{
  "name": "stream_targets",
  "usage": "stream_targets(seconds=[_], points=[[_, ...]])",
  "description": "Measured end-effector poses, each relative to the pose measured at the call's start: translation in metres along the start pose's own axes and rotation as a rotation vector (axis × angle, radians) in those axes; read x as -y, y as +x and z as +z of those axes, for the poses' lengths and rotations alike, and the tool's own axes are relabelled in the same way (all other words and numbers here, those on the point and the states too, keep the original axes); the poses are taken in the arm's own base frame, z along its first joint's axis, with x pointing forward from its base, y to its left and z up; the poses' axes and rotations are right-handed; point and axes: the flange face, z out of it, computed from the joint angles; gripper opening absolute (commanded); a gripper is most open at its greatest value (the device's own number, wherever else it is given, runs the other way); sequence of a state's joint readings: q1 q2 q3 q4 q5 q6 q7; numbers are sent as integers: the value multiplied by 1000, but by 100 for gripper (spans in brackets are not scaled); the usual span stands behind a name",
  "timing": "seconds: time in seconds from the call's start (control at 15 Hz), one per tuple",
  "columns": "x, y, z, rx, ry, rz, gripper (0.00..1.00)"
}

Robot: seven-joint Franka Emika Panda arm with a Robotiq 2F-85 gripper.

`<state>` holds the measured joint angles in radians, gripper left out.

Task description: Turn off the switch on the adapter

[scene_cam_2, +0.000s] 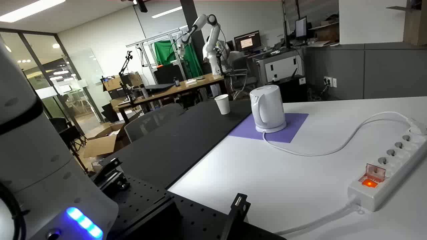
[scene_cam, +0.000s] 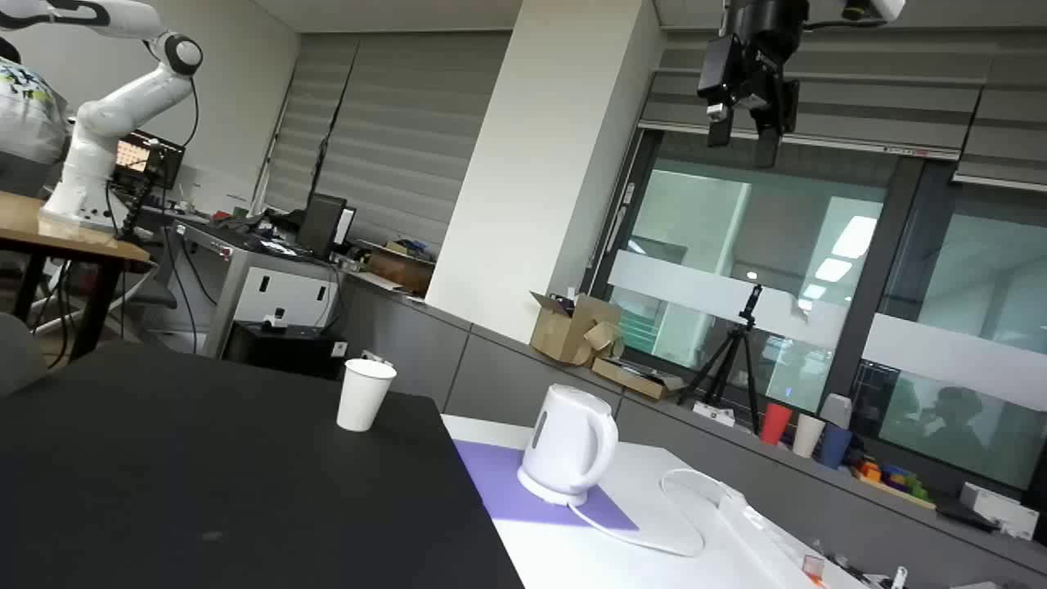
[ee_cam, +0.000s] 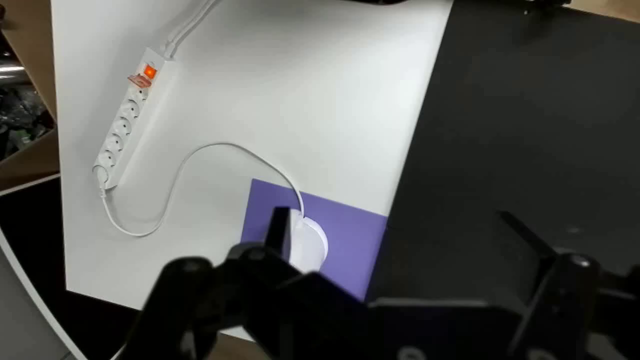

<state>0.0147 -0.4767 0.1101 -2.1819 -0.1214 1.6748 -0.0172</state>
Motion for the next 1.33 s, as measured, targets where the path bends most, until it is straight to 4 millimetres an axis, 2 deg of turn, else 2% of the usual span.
stream_targets(seconds=[0.73, 0.87, 0.93, 1.0, 1.07, 1.33], points=[[0, 0, 0, -2, 0, 0, 100], [-6, 4, 1, -28, -10, 14, 100], [-16, 7, 5, -51, -14, 38, 100], [-30, 12, 10, -75, -20, 72, 75], [-49, 16, 17, -98, -21, 115, 74], [-144, 25, 69, -141, -8, 317, 45]])
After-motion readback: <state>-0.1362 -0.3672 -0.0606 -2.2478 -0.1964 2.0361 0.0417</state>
